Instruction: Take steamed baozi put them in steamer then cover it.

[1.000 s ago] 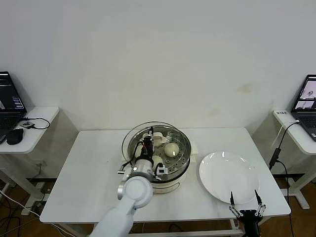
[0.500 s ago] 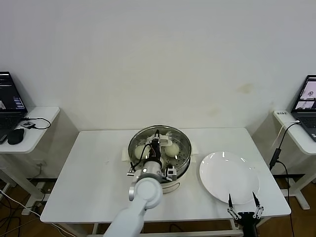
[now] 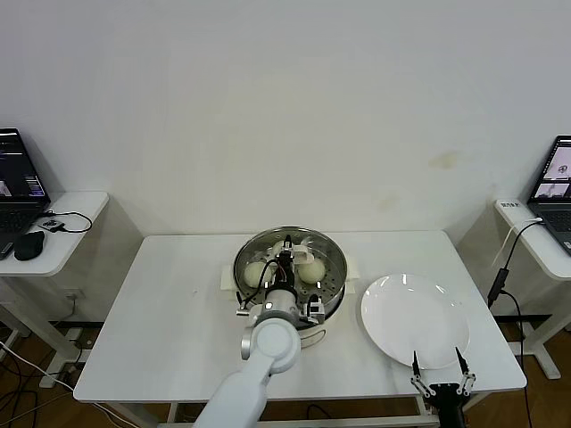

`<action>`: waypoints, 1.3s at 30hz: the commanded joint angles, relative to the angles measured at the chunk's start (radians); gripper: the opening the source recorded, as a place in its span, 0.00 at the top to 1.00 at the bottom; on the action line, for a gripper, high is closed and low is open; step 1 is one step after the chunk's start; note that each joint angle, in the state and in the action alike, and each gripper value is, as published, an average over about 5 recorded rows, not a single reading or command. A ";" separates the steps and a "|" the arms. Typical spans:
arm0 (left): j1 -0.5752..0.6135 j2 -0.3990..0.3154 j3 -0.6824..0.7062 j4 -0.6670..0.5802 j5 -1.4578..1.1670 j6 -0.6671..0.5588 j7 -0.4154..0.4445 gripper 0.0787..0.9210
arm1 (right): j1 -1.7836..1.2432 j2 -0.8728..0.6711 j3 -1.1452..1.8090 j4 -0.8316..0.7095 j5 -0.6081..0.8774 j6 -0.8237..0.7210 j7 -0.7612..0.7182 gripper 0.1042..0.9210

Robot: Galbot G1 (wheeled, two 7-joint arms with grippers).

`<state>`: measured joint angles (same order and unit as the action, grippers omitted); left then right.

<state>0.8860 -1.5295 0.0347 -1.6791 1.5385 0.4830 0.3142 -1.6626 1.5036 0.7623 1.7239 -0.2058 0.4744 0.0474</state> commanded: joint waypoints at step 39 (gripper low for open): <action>0.600 0.338 -0.264 -0.687 -0.908 -0.181 -0.400 0.12 | -0.009 -0.004 -0.031 -0.019 0.027 0.010 -0.024 0.12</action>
<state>1.1668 -1.3435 -0.0174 -2.1069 1.3538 0.4374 0.2405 -1.6670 1.5070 0.7405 1.7051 -0.2076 0.4760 0.0376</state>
